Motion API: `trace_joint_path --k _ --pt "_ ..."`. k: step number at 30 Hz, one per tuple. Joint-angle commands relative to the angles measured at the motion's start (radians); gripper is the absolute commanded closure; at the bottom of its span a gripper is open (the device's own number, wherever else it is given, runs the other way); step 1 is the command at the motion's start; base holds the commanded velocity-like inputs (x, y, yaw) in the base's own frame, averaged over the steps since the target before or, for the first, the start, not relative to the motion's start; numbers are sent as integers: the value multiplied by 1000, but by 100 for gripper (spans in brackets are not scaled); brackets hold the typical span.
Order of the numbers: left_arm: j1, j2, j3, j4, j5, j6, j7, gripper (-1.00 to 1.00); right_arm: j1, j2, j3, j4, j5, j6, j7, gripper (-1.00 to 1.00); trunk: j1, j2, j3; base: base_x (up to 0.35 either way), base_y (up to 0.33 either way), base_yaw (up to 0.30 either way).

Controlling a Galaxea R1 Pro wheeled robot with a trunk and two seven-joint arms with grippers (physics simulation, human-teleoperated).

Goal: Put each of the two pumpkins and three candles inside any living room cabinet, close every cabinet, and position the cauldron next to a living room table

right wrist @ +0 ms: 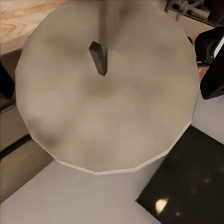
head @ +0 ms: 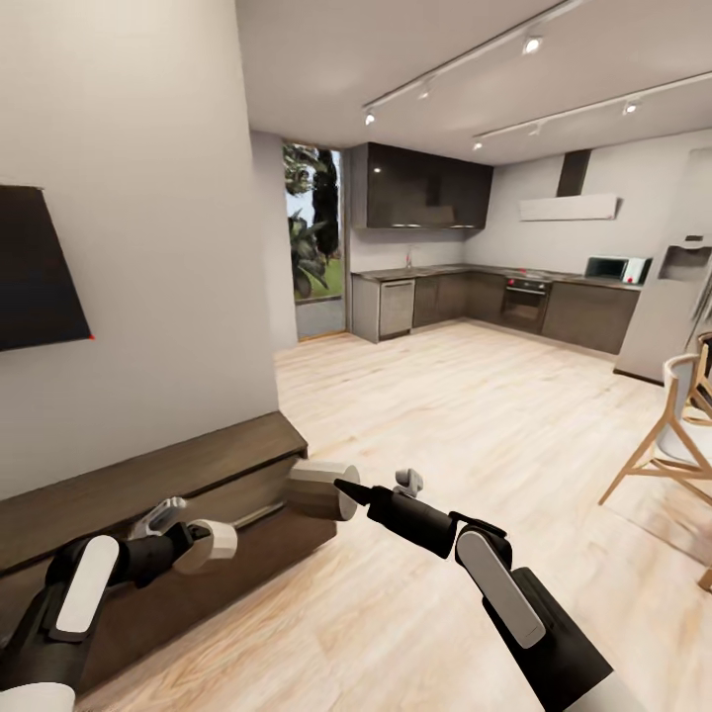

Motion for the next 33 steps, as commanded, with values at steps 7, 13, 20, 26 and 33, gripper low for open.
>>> trace_joint_path --k 7,13,20,26,33 --pt "-1 0 1 -1 17 3 10 100 -1 -1 0 -1 -8 4 0 100 0 -1 -1 176 -210 290" --pt "-1 0 1 -1 18 3 10 100 -1 -1 0 -1 -8 4 0 100 0 -1 -1 31 -208 290" --pt "-1 0 1 -1 18 3 10 100 -1 0 0 -1 -7 4 0 100 0 -1 -1 1 -169 290" --pt "-1 0 1 -1 18 3 10 100 -1 0 0 -1 -7 4 0 100 0 -1 -1 0 -201 290" --pt "-1 0 1 -1 18 3 10 100 -1 1 0 -1 -7 4 -2 100 0 -1 -1 0 -216 290"
